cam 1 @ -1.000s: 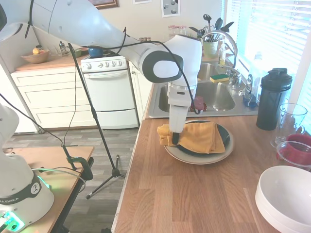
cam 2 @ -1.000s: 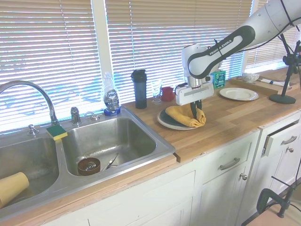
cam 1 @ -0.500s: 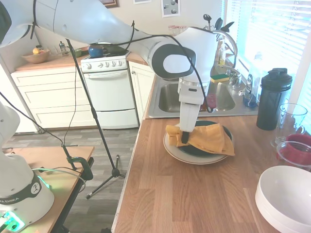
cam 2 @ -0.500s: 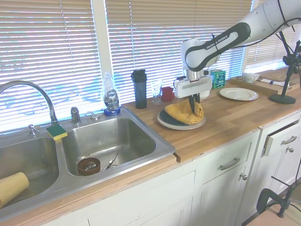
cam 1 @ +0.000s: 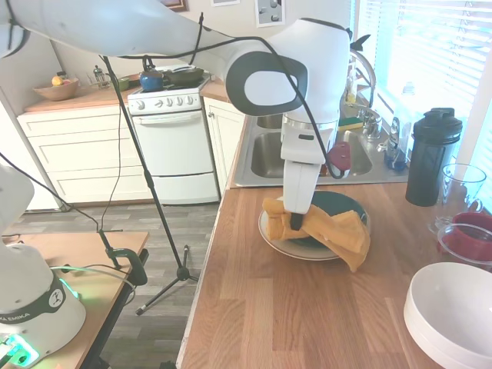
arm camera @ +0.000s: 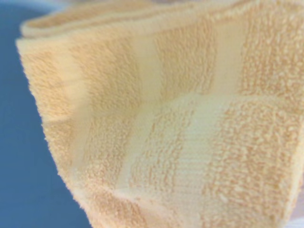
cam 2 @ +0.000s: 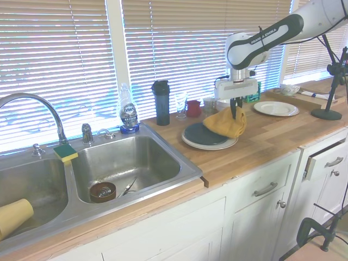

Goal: Wipe the blue plate in counterclockwise motion

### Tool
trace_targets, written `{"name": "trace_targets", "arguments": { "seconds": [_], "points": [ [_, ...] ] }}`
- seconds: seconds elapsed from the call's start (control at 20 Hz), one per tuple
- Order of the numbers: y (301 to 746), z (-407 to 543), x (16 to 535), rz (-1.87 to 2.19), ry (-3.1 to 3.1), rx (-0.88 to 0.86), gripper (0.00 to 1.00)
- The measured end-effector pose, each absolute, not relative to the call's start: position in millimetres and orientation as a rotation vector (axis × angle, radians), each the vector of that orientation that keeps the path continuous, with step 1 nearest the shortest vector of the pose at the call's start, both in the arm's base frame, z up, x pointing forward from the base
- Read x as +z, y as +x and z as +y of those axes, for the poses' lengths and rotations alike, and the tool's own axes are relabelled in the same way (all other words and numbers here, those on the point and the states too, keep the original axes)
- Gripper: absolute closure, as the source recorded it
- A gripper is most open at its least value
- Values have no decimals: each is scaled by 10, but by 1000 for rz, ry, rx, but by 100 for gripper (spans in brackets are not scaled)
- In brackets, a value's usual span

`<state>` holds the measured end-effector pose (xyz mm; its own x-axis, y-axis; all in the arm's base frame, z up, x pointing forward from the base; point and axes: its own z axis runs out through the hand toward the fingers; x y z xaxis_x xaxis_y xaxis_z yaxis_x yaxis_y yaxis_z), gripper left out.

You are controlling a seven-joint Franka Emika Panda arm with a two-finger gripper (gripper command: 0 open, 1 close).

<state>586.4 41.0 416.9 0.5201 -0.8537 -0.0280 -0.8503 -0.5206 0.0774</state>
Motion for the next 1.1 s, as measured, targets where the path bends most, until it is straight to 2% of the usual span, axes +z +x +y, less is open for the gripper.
{"name": "trace_targets", "arguments": {
  "seconds": [0.15,0.4,0.85,1.1],
  "points": [
    [5789,30,4241,-1553,2689,-103,100],
    [5691,-176,4083,-1573,2679,-124,100],
    [5181,-90,3554,-1520,2676,-152,100],
    [5094,138,3405,-1460,2685,-147,100]
  ]
}}
